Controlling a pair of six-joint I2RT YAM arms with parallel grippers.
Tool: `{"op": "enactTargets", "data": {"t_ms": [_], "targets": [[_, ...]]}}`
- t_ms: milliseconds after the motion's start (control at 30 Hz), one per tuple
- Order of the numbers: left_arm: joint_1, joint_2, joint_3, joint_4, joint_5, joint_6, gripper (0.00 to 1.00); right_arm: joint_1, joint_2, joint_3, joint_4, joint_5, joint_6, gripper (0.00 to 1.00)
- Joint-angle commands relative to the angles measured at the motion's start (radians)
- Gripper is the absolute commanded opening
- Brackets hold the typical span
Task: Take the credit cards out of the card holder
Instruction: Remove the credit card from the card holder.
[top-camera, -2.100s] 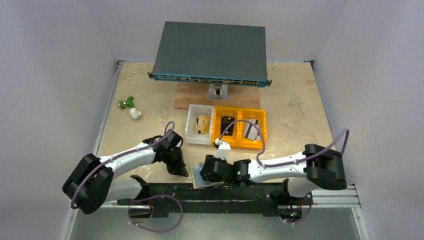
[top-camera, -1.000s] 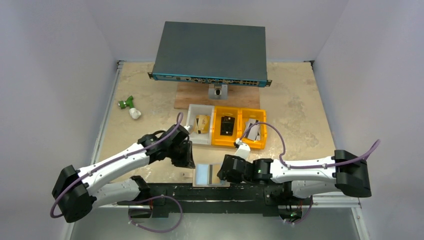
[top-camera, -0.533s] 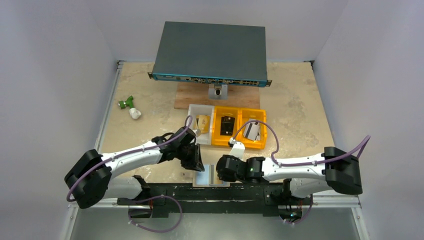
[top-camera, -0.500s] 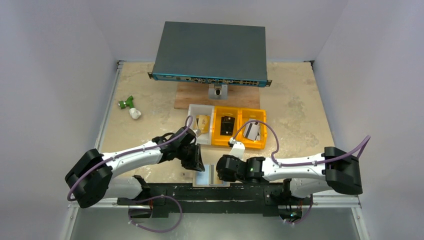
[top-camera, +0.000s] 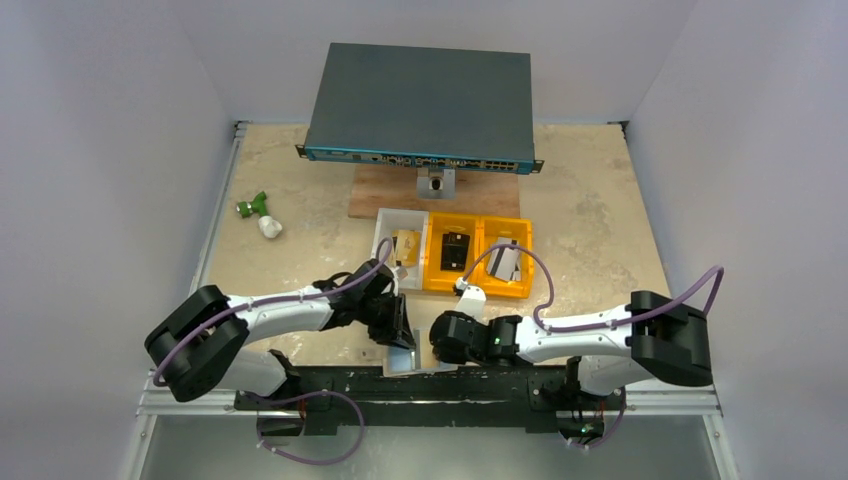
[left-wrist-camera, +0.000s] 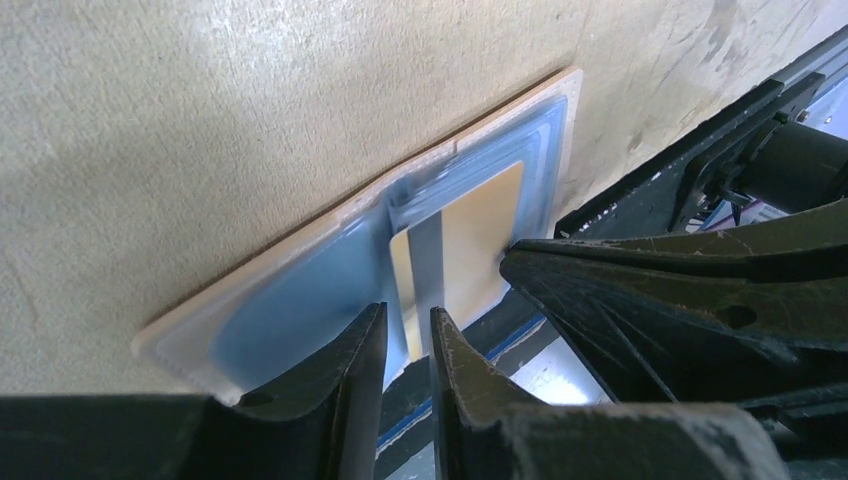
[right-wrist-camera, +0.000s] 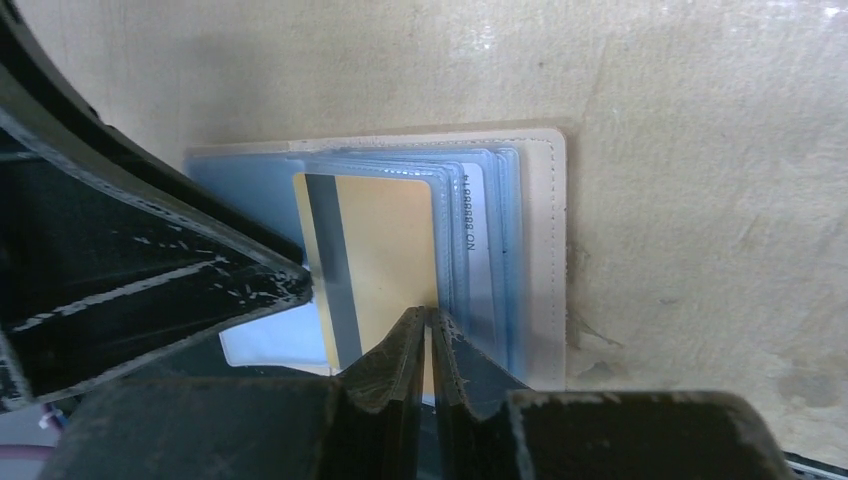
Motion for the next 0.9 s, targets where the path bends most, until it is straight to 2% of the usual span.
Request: {"op": "enactTargets", "data": {"t_ms": [0, 267, 467, 567, 867], "targets": [[-0.006, 0.019, -0.03, 0.115, 0.042, -0.018, 0.22, -0.003, 0.054, -0.026, 0.015, -0.018, 0.005, 0.08], [-0.005, 0.028, -0.072, 0.178, 0.05, -0.042, 0.17, -0.003, 0.084, -0.034, 0.013, -0.035, 0.018, 0.05], [-0.006, -0.015, -0.097, 0.222, 0.059, -0.065, 0.09, -0.003, 0.07, -0.059, -0.022, -0.028, 0.041, 0.03], [-0.004, -0.044, -0.106, 0.218, 0.061, -0.072, 0.0, -0.003, 0.067, -0.068, -0.037, -0.026, 0.051, 0.01], [-0.002, -0.081, -0.117, 0.15, 0.047, -0.054, 0.0, -0.003, 0.07, -0.079, -0.066, -0.025, 0.067, 0.0]]}}
